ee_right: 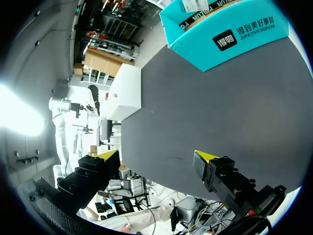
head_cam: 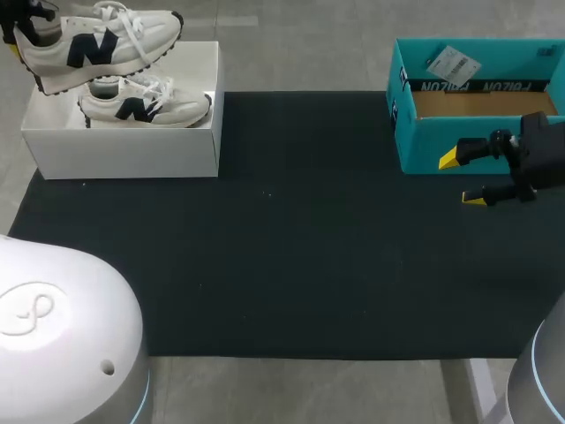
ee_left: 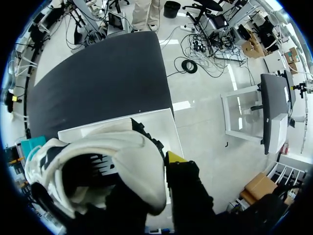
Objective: Take the shoe out of the shoebox, open the shoe tongue, remove and reinsert the insole, then place the shoe into the shoebox
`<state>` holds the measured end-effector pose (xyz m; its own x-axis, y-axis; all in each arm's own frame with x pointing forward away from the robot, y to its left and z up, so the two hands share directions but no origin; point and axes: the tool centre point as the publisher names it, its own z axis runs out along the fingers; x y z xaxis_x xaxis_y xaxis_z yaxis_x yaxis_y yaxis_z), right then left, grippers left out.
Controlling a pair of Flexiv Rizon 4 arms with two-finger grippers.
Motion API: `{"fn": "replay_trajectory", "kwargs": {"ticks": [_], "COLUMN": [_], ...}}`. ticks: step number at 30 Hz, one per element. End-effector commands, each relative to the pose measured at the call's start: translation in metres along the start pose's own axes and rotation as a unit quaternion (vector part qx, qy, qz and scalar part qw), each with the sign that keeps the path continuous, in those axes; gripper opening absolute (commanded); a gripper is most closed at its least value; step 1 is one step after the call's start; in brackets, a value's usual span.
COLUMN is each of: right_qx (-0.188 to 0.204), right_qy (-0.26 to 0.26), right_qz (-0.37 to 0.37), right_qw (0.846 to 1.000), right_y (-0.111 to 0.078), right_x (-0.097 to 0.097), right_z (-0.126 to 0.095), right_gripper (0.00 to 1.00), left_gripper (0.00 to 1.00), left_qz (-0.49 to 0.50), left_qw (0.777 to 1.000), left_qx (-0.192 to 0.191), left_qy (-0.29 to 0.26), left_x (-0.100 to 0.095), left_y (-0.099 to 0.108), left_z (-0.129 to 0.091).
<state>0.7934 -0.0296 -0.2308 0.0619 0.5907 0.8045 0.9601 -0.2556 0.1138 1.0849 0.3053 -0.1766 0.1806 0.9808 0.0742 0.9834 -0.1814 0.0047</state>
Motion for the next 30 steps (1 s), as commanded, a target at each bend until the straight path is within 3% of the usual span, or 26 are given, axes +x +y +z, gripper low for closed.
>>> {"fn": "replay_trajectory", "kwargs": {"ticks": [1, 17, 30], "right_qx": [0.000, 0.000, 0.000], "right_qy": [-0.002, -0.002, -0.002], "right_qz": [0.001, 0.001, 0.001], "right_qw": [1.000, 1.000, 1.000], "right_y": [0.000, 0.000, 0.000], "right_x": [0.001, 0.001, 0.001], "right_z": [0.001, 0.001, 0.001], "right_gripper": [1.00, 1.00, 1.00], "left_gripper": [0.00, 0.00, 0.00], "left_qz": [0.000, 0.000, -0.017], "left_qw": [1.000, 1.000, 0.999], "left_qx": [-0.002, -0.002, 0.002], "left_qy": [0.000, 0.000, 0.027], "left_x": [0.000, 0.000, -0.052], "left_y": [-0.002, -0.002, -0.047], "left_z": [-0.001, -0.001, -0.039]}}
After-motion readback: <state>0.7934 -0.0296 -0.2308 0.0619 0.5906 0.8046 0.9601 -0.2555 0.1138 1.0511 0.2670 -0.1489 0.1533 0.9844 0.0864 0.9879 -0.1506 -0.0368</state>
